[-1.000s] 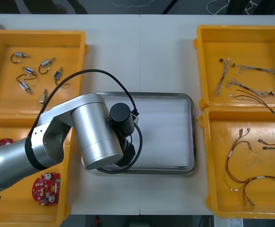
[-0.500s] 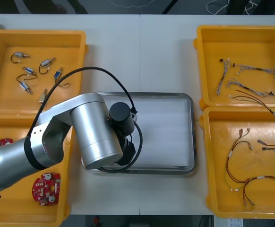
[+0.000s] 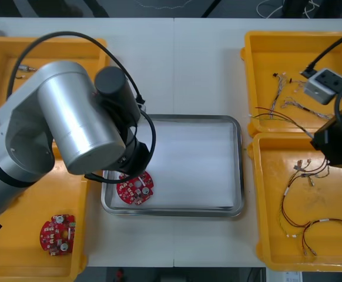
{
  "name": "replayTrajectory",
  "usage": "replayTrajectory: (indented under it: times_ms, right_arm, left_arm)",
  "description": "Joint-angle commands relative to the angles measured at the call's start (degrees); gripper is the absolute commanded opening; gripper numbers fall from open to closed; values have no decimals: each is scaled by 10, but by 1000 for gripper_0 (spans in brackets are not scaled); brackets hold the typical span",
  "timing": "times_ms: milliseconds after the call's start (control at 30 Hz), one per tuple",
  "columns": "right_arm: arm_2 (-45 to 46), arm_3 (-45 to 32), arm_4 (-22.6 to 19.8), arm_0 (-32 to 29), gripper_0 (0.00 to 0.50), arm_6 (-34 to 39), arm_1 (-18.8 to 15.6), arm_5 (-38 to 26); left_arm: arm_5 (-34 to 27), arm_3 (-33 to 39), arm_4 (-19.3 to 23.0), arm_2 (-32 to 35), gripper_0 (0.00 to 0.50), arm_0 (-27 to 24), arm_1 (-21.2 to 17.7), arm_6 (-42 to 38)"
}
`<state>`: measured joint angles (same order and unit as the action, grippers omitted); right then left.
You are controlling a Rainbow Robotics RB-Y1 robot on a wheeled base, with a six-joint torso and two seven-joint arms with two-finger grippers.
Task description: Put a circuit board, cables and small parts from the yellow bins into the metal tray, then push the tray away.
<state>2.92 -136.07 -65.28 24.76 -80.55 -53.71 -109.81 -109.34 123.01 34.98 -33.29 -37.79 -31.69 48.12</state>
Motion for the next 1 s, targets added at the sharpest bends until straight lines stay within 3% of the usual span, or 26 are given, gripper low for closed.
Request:
replayTrajectory:
  times_ms: [33, 233, 367, 733, 1000]
  right_arm:
    - [-106, -24, 11, 103, 0, -12, -18, -2]
    - [-187, -14, 46, 171, 0, -20, 32, -2]
    - [-235, -6, 85, 194, 0, -29, 70, -2]
    - [-345, 43, 136, 208, 0, -198, 117, 43]
    - [-417, 72, 191, 207, 0, -233, 149, 86]
  left_arm:
    - [-7, 39, 41, 81, 500, -19, -32, -41]
    - [-7, 40, 81, 162, 500, -19, -74, -36]
    - [-7, 23, 84, 187, 500, -19, -98, -31]
    - [-7, -84, 68, 287, 500, -19, -143, -2]
    - [-7, -154, 40, 347, 500, -19, -160, 16]
